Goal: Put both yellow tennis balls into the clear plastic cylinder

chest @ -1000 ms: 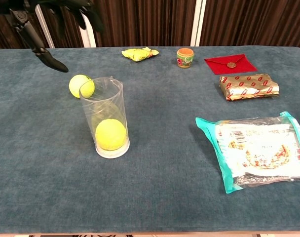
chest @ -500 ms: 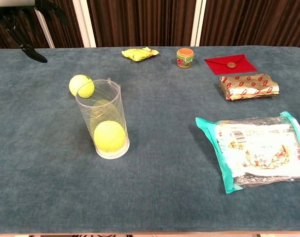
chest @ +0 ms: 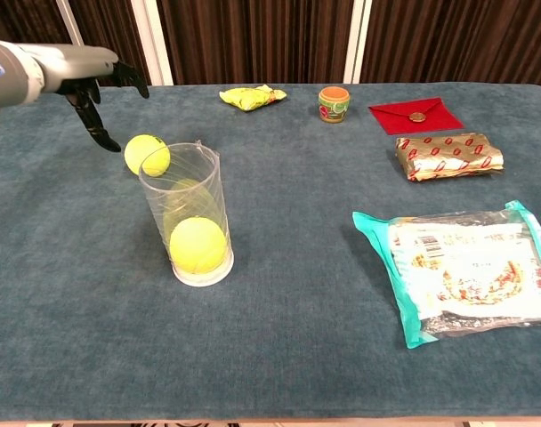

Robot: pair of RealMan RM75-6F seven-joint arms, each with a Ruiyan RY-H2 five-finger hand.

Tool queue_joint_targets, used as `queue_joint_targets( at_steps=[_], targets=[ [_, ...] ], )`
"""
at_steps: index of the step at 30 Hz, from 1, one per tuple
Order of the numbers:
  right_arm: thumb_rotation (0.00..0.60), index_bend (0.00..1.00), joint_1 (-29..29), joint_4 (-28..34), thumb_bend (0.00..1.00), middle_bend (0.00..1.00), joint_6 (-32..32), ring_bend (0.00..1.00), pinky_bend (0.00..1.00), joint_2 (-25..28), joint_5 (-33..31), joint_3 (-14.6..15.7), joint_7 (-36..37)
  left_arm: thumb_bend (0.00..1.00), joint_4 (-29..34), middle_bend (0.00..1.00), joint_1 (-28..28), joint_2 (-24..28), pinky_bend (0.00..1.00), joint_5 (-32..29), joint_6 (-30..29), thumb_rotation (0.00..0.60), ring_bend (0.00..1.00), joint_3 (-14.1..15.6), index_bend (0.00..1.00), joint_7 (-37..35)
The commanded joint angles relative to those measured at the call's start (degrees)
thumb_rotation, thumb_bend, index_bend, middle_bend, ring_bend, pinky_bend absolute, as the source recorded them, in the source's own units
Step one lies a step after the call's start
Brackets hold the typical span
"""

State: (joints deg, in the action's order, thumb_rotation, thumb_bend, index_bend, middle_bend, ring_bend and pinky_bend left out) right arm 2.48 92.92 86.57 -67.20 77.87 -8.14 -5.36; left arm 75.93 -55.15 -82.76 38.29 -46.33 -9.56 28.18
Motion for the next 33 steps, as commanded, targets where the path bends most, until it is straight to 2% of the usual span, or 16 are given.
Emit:
queue_joint_targets(
  at_steps=[1, 12, 33],
  targets=[
    [0.6, 0.0, 0.1, -0.2, 0.34, 0.02, -0.2, 0.02, 0.0, 0.0, -0.4, -0.2, 0.2, 0.07, -4.5, 0.12, -1.6, -3.7, 0.28, -1.2, 2.7, 0.6, 0.12, 0.0, 0.21, -0.1],
    [0.6, 0.0, 0.5, -1.0, 0.34, 0.02, -1.2, 0.02, 0.0, -0.4, -2.0, -0.7, 0.1, 0.09, -14.8, 0.18, -2.7, -10.3, 0.31, 1.7, 5.3, 0.6, 0.15, 0.2, 0.23, -2.2],
    [0.6, 0.0, -0.1, -1.4, 0.34, 0.02, -0.2, 0.02, 0.0, -0.6, -2.2, -1.1, 1.1, 0.16, -19.5, 0.3, -3.7, -14.4, 0.42, -1.4, 6.7, 0.6, 0.24, 1.5, 0.3, 3.0]
  ],
)
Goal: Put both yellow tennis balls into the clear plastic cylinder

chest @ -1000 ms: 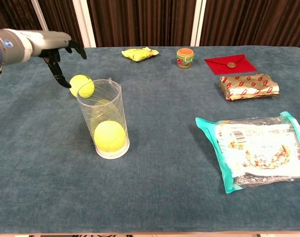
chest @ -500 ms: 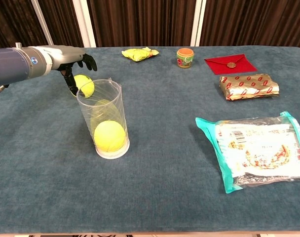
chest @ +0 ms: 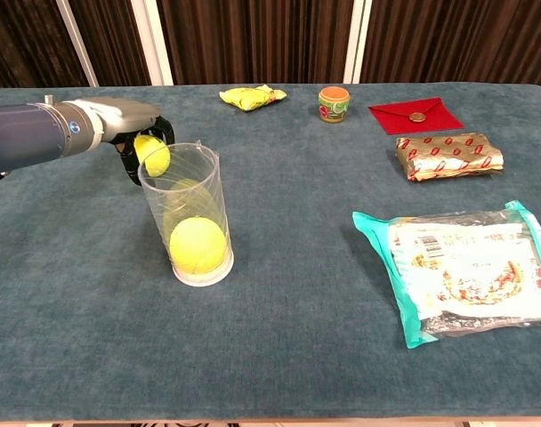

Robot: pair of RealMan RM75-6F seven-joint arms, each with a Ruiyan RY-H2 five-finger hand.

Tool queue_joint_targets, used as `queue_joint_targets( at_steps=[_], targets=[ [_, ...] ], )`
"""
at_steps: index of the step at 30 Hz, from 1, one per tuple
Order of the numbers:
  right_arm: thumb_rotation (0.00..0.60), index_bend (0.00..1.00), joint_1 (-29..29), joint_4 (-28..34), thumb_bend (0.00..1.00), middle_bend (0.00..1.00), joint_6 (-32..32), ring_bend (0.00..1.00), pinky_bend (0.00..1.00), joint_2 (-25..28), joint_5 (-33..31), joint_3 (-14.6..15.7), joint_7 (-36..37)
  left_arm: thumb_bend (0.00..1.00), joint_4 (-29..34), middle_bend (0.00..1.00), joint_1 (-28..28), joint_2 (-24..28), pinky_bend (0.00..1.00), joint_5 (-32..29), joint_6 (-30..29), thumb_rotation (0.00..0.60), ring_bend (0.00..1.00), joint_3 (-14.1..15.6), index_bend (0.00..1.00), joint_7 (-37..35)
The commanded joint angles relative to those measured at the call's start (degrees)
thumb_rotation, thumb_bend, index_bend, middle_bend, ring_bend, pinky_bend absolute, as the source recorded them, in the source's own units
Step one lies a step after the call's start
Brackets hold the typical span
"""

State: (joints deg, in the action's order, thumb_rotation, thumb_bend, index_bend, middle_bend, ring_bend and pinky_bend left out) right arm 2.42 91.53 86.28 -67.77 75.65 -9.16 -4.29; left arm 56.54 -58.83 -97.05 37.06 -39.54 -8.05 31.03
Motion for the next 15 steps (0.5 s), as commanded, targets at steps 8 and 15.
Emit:
queue_joint_targets(
  at_steps=[8, 15],
  targets=[
    [0.6, 0.0, -0.2, -0.4, 0.34, 0.02, 0.4, 0.02, 0.0, -0.3, -0.1, -0.3, 0.7, 0.19, 0.0, 0.36, 0.3, -0.2, 0.49, 0.0, -1.1, 0.6, 0.3, 0.0, 0.34, 1.2],
    [0.6, 0.0, -0.2, -0.4, 0.34, 0.02, 0.4, 0.02, 0.0, -0.4, -0.4, -0.4, 0.8, 0.25, 0.0, 0.45, 0.8, -0.5, 0.54, 1.7, -2.6, 0.6, 0.37, -0.5, 0.37, 0.3]
  ],
)
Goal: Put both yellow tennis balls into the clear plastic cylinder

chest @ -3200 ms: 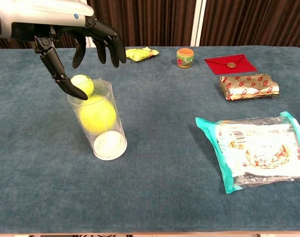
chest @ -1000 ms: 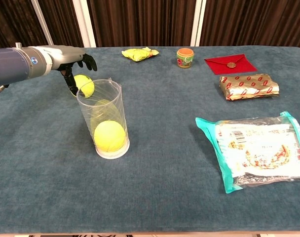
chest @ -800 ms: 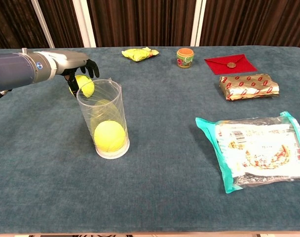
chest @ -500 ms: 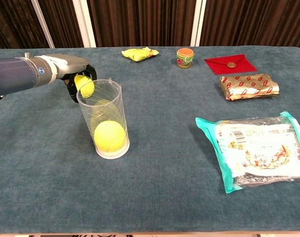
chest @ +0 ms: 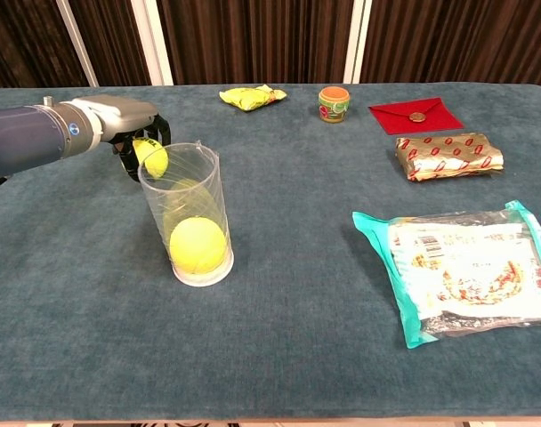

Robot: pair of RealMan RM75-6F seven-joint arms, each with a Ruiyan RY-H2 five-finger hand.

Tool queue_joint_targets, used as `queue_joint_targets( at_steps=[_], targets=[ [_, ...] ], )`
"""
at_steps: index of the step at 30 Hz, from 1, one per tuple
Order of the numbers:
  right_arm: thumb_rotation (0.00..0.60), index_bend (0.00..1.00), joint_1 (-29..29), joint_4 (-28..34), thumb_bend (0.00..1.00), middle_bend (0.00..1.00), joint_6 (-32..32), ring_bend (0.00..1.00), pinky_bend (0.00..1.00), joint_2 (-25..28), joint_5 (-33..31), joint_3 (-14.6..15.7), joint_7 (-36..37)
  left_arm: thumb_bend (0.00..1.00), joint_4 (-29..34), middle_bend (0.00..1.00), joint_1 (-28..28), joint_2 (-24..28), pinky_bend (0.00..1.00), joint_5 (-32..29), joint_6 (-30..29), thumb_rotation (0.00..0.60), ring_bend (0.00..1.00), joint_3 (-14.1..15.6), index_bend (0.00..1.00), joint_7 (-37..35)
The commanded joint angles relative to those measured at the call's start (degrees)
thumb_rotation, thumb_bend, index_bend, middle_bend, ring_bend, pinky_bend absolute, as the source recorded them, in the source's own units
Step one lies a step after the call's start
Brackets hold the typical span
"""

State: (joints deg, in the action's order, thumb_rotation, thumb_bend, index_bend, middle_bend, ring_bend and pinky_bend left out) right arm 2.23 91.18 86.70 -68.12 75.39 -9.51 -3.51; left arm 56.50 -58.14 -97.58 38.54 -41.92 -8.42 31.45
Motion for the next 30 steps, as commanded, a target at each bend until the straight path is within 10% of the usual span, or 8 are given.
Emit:
queue_joint_targets(
  at_steps=[1, 10, 30],
  targets=[
    [0.6, 0.0, 0.0, -0.1, 0.34, 0.02, -0.2, 0.02, 0.0, -0.1, -0.3, -0.1, 0.1, 0.26, 0.1, 0.45, 0.2, 0.1, 0.55, 0.3, -0.4, 0.6, 0.37, -0.2, 0.38, -0.1],
    [0.6, 0.0, 0.0, 0.0, 0.34, 0.02, -0.3, 0.02, 0.0, -0.1, -0.6, -0.3, 0.2, 0.31, 6.2, 0.46, 0.6, 4.5, 0.55, 0.4, -2.1, 0.6, 0.38, -2.2, 0.4, -0.3],
    [0.6, 0.0, 0.1, 0.8, 0.34, 0.02, 0.0, 0.02, 0.0, -0.4, 0.3, 0.2, -1.3, 0.3, 52.5, 0.46, 5.5, 35.4, 0.56, 8.7, -12.9, 0.6, 0.38, -8.9, 0.4, -2.7]
  ],
)
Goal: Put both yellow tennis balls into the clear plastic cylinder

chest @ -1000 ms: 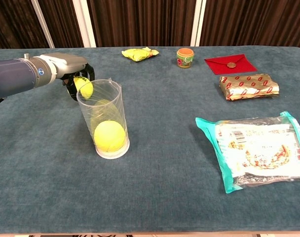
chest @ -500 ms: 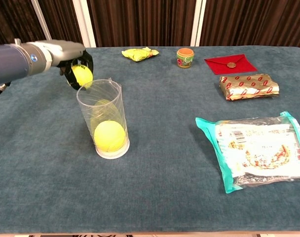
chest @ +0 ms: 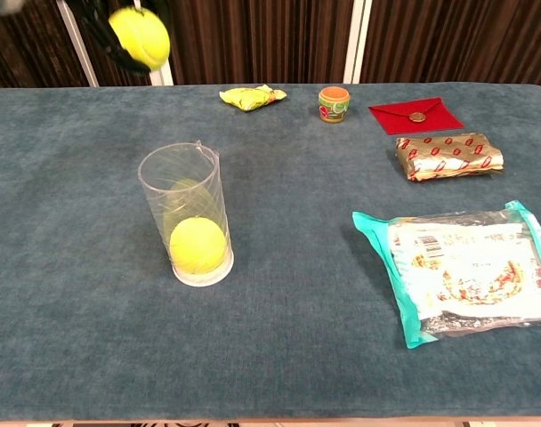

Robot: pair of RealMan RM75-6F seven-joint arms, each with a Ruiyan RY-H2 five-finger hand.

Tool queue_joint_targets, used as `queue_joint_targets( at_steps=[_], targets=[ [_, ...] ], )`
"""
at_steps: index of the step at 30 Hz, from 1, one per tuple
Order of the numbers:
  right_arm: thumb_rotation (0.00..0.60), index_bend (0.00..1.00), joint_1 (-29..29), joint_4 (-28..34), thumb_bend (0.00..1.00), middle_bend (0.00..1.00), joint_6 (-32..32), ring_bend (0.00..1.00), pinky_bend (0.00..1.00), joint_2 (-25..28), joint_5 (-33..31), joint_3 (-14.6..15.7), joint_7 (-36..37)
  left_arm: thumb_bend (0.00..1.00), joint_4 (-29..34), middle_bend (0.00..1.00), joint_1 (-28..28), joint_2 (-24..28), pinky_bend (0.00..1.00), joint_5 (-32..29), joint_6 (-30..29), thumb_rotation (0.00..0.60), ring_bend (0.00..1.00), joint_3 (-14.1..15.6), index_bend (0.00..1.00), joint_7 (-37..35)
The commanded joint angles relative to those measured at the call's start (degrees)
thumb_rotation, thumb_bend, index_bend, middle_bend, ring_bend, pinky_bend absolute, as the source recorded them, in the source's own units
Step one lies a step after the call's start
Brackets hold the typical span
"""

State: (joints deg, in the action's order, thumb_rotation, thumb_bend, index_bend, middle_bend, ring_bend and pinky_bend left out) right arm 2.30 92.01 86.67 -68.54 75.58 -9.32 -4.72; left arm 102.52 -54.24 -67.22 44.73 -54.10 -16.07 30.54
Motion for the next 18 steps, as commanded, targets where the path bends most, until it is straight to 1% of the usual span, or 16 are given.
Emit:
queue_joint_targets(
  at_steps=[1, 4, 7, 12, 18],
  targets=[
    [0.6, 0.0, 0.0, 0.0, 0.34, 0.02, 0.1, 0.02, 0.0, -0.1, 0.2, 0.1, -0.2, 0.3, 7.5, 0.46, 1.8, 5.6, 0.56, 3.5, -0.5, 0.6, 0.38, -1.3, 0.4, -2.5],
    [0.6, 0.0, 0.0, -0.1, 0.34, 0.02, 0.4, 0.02, 0.0, -0.3, 0.1, 0.0, -0.8, 0.3, 10.6, 0.46, 2.5, 6.9, 0.56, 6.8, 0.4, 0.6, 0.38, -0.9, 0.4, -4.6],
    [0.6, 0.0, 0.0, -0.1, 0.34, 0.02, 0.4, 0.02, 0.0, -0.3, 0.1, 0.0, -1.0, 0.3, 12.7, 0.46, 2.9, 8.0, 0.56, 8.5, 1.7, 0.6, 0.38, -0.3, 0.4, -6.1],
    [0.6, 0.0, 0.0, -0.1, 0.34, 0.02, 0.4, 0.02, 0.0, -0.4, -0.4, -0.3, -0.9, 0.29, 16.2, 0.46, 3.3, 9.9, 0.56, 10.1, 4.7, 0.6, 0.38, 0.8, 0.4, -9.1],
    [0.6, 0.0, -0.3, -0.1, 0.34, 0.02, 0.8, 0.02, 0.0, -0.2, -0.5, -0.5, -0.6, 0.29, 17.9, 0.46, 2.4, 10.5, 0.56, 10.6, 8.7, 0.6, 0.38, 2.1, 0.4, -11.3]
  ],
)
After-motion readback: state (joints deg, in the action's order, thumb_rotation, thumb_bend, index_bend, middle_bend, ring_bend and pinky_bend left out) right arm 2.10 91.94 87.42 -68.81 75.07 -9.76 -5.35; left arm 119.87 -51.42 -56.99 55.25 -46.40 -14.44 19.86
